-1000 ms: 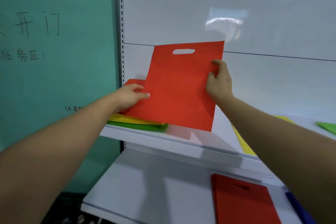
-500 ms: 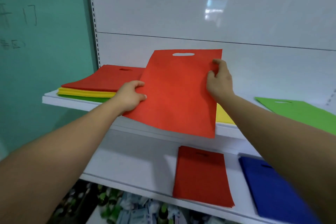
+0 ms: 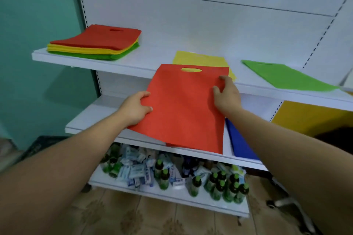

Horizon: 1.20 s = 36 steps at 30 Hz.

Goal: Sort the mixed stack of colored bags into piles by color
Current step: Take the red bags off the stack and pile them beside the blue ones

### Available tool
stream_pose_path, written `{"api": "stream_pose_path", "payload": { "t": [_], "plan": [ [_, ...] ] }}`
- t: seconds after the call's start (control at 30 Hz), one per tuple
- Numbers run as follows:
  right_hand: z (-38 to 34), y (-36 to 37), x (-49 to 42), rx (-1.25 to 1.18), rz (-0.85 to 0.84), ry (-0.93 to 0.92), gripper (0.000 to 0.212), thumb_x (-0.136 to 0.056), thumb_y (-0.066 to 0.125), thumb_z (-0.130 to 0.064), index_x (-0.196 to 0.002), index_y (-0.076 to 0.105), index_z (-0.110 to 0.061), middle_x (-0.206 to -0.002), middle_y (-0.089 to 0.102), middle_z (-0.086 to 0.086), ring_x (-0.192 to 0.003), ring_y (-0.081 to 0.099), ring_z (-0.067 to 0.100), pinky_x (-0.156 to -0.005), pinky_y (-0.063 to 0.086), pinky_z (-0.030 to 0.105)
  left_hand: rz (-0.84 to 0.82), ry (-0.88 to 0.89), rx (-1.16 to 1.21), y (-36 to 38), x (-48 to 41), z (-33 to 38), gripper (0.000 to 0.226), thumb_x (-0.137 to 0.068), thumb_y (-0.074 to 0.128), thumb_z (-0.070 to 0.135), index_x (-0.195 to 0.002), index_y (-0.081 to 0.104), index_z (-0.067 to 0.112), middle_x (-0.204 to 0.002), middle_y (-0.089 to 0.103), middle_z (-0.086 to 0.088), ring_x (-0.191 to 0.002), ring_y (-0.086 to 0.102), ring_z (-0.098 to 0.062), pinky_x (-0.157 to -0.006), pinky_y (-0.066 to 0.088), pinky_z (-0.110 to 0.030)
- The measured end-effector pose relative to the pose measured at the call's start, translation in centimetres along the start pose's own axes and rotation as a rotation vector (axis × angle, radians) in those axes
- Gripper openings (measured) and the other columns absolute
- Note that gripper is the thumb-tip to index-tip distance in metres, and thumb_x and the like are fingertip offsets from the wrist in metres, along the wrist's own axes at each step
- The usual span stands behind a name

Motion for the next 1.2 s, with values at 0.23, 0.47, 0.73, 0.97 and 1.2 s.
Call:
{"api": "stream_pose_path", "payload": {
  "t": [0.23,0.47,0.73,0.97,1.2],
  "plan": [
    [5.3,2.8,5.6,-0.055,-0.151,0.027,0.044,-0.096,0.051,-0.016,-0.138,0.043,-0.009,-0.138,0.05,0.012,-0.127,0.046,0.028,-0.102,0.032,0.028,-0.025,-0.144,-0.012,4.6,6.8,-4.6,0.055,-0.088,0.063,0.009,-0.139,0.044,0.015,-0.132,0.053,-0.008,-0.105,0.056,-0.021,-0.088,0.046,-0.029],
    [12.0,4.3,9.1,-0.058,-0.306,0.071,0.044,-0.096,0.051,-0.017,-0.139,0.041,-0.01,-0.138,0.05,0.014,-0.124,0.048,0.029,-0.097,0.034,0.026,-0.031,-0.25,-0.061,11.3,10.8,-6.9,0.054,-0.086,0.065,0.005,-0.136,0.048,0.01,-0.131,0.054,-0.011,-0.099,0.053,-0.015,-0.083,0.041,-0.023],
    [19.1,6.7,8.5,-0.089,-0.396,0.261,0.053,-0.088,0.056,-0.015,-0.139,0.041,-0.018,-0.134,0.051,0.008,-0.113,0.054,0.024,-0.086,0.041,0.025,-0.058,-0.281,-0.041,16.5,7.5,-8.2,0.054,-0.086,0.064,0.003,-0.136,0.047,0.01,-0.13,0.053,-0.01,-0.099,0.05,-0.013,-0.079,0.038,-0.018],
    [22.6,12.2,4.0,-0.015,-0.397,0.319,0.052,-0.086,0.055,-0.009,-0.137,0.045,-0.015,-0.132,0.053,0.01,-0.114,0.055,0.026,-0.082,0.039,0.022,-0.133,-0.244,-0.109,18.2,-0.9,-11.6,0.055,-0.085,0.066,0.008,-0.137,0.047,0.012,-0.133,0.053,-0.011,-0.113,0.056,-0.024,-0.095,0.042,-0.026],
    [26.1,18.1,-0.5,0.093,-0.381,0.345,0.05,-0.088,0.052,-0.01,-0.137,0.044,-0.016,-0.133,0.045,0.014,-0.107,0.056,0.031,-0.078,0.044,0.027,-0.192,-0.119,-0.272,20.5,-9.1,-14.0,0.056,-0.086,0.065,0.013,-0.139,0.044,0.009,-0.138,0.044,-0.017,-0.123,0.047,-0.031,-0.103,0.034,-0.033]
  ]
}}
Point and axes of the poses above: each hand's wrist, its own x-axis away from the middle knuckle, its own y-axis out of the palm, z = x × y, the point moved 10 cm from there along -x, towards the middle knuckle
